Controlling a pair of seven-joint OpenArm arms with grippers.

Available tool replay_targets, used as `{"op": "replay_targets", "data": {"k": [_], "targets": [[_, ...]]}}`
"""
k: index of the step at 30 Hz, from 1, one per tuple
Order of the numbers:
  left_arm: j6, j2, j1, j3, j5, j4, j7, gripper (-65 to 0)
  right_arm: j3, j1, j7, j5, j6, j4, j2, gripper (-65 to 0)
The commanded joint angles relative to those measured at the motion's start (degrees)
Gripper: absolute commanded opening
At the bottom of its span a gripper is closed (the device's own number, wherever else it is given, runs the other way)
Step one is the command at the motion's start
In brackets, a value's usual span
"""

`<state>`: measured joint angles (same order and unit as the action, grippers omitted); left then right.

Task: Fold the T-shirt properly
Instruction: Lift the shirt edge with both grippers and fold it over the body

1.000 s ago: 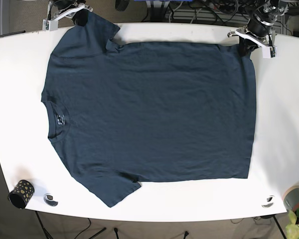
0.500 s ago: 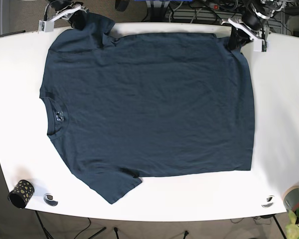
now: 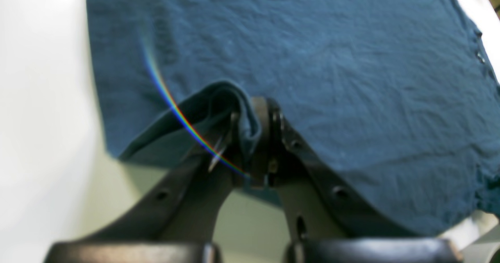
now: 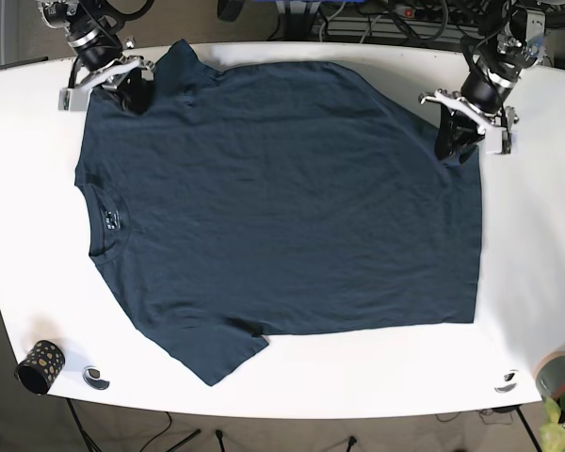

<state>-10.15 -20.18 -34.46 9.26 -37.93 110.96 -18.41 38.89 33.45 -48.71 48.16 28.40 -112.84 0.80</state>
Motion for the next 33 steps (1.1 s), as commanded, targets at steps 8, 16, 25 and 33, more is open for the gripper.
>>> {"op": "replay_targets", "data": {"k": [8,16,25,33], "targets": [[-0.4,2.6,8.3,2.1,-0.4,-0.9,-6.8,-65.0,0.0,-9.8,0.8,1.0,0.48,4.7,4.5,-65.0],[-0.4,2.6,15.4,1.8,-0.4,-5.2,-9.3,-65.0,0.0,-18.4,0.8,1.0,0.48,14.8,9.3,-65.0],[-0.5,2.4,23.2,2.0,-0.5,-12.1,-9.4,-65.0,-4.1,-26.0,0.8,1.0,0.48,23.5,13.1,-65.0],[-0.5,2.6,29.8,2.1,-0.4,-18.7,-9.4,-65.0,-5.0,-32.6,1.1,1.0,0.48,30.0,13.8,-65.0]]}}
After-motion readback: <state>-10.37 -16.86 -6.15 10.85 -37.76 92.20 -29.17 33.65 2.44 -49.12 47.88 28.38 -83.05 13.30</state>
